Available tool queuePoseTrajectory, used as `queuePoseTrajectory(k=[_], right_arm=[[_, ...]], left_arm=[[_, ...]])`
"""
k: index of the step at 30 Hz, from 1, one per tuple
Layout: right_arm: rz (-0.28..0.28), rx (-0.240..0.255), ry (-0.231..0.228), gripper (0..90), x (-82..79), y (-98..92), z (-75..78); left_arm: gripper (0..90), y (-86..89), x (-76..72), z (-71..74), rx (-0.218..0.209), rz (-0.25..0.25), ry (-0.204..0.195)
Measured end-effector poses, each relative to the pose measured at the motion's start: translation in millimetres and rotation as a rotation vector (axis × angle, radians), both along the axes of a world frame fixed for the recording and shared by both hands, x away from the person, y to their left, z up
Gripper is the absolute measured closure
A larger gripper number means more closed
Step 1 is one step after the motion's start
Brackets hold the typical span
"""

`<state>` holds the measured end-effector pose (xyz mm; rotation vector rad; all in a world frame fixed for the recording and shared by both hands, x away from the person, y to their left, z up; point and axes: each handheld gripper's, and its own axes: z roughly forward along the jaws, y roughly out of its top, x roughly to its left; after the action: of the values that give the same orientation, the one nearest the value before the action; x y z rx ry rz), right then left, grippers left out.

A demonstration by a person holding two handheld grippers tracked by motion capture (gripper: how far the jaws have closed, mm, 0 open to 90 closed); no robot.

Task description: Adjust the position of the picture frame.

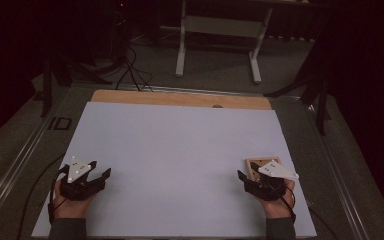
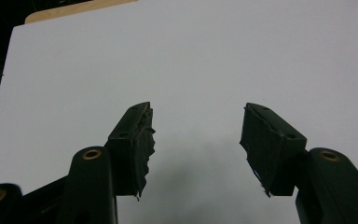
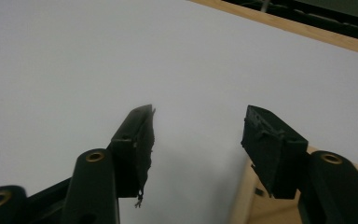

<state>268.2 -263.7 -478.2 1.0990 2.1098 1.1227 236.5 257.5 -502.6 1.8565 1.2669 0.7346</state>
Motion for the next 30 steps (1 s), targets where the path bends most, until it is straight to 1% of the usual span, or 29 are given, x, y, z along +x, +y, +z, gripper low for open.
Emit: queuePoseTrajectory(k=[2,6,7,8,11,12,16,20,24,27,28,30], right_arm=[[-0.018,-0.011,0.002,46.9,-0.9,-6.2,0.6],[-0.038,-0.021,0.007,47.9,-0.4,-10.8,-0.2],[-0.045,-0.020,0.010,48.8,-0.1,-12.4,-0.7],[-0.059,-0.013,0.022,51.1,0.5,-16.2,-1.9],[-0.071,-0.005,0.034,53.6,1.4,-20.2,-3.7],[-0.082,0.005,0.046,55.8,2.2,-24.2,-5.4],[-0.102,0.011,0.056,58.7,2.9,-29.1,-7.2],[-0.129,0.019,0.062,65.4,3.9,-35.1,-9.7],[-0.158,0.025,0.078,74.4,4.5,-43.0,-11.5],[-0.175,0.020,0.080,82.7,3.7,-46.7,-11.6],[-0.190,0.009,0.080,86.8,3.7,-48.8,-11.8],[-0.195,0.004,0.083,88.2,3.6,-49.9,-11.9]], left_arm=[[43.3,-0.5,0.2,0.0,0.007,0.000,0.000],[43.2,-1.8,0.2,-0.1,0.016,0.000,0.000],[43.3,-2.0,0.1,-0.1,0.018,0.000,0.000],[43.2,-2.0,0.1,-0.1,0.018,0.000,-0.002],[43.2,-1.8,0.0,-0.2,0.015,-0.002,-0.002],[43.2,-1.8,0.0,-0.2,0.013,-0.003,-0.002],[43.3,-3.1,0.0,-0.2,0.017,-0.010,-0.005],[43.2,-4.0,0.7,-0.7,0.026,-0.015,-0.002],[43.1,-4.2,0.1,-0.4,0.028,-0.011,-0.006],[43.1,-3.7,0.0,-0.6,0.029,-0.008,-0.004],[43.1,-3.6,0.1,-0.8,0.028,-0.007,-0.003],[43.1,-3.6,0.0,-0.7,0.029,-0.006,-0.004]])
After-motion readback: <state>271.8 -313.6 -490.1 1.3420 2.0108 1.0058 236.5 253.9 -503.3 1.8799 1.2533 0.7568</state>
